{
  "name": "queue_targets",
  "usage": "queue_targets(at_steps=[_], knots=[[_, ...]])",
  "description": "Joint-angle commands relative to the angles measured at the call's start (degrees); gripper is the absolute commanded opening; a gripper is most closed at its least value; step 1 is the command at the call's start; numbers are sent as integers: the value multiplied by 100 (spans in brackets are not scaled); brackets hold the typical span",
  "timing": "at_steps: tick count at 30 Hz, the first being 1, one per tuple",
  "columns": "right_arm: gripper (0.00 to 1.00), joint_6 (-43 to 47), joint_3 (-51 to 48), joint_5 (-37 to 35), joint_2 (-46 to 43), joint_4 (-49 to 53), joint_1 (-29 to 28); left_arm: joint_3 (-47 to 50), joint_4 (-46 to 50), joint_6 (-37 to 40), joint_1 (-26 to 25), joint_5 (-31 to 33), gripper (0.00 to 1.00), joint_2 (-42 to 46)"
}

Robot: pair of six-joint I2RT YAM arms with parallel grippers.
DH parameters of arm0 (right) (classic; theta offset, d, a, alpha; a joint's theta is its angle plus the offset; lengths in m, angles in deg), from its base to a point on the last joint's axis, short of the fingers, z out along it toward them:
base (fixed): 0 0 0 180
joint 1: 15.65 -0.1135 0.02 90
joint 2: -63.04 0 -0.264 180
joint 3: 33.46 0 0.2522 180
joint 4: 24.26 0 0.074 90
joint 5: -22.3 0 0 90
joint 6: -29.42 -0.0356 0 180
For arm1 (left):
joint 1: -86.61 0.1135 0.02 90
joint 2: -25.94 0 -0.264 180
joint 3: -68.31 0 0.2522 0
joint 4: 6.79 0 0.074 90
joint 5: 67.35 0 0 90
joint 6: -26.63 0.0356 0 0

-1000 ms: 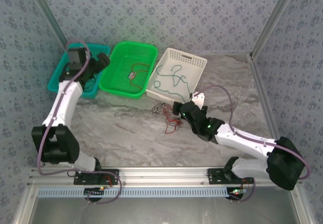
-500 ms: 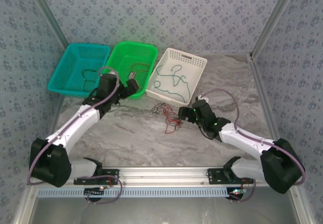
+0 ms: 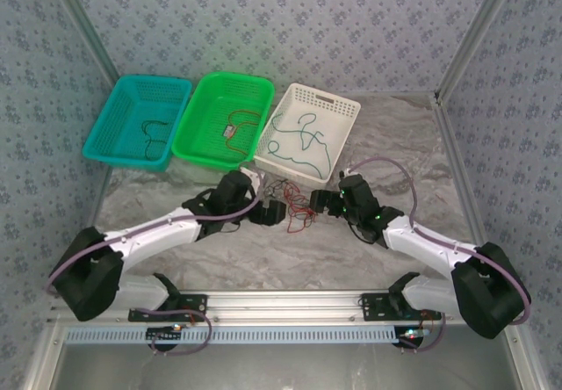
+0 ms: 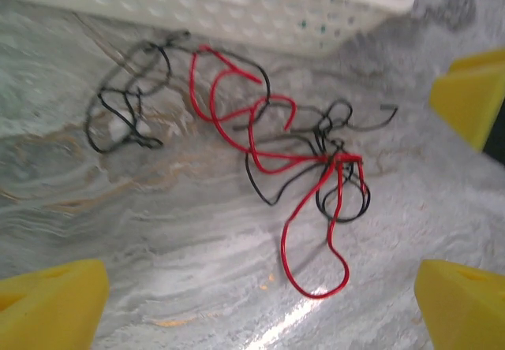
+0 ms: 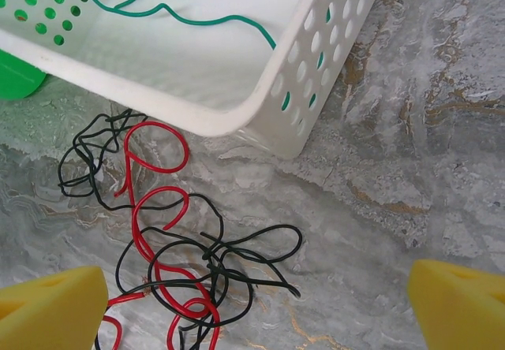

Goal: Untangle the cables

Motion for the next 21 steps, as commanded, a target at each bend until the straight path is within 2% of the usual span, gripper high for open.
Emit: queue_targets(at_steps=[1,5,9,12,18,21], knots=[[100,-110,123,-219,-88,276,-4,-142,354,-164,-215,218,97,-305],[100,-337,191,-325,-97,352,-87,-545,932,-995,-431,360,87,-885],[100,-485,242,-494,-97,400,-174,-941,1254,-1352,-691,279,81,-1430],[100,-513,262,-581,-91,434,-216,-1399,1643,-1272,-875,329,74,-1851],[100,-532,261,-693,-106,531,-307,-1955,2081,-670,-1389,1124,70,-2317],[100,-548,256,-781,-123,569,-362,-2080,2180,-550,-1499,1295,67,-2487]])
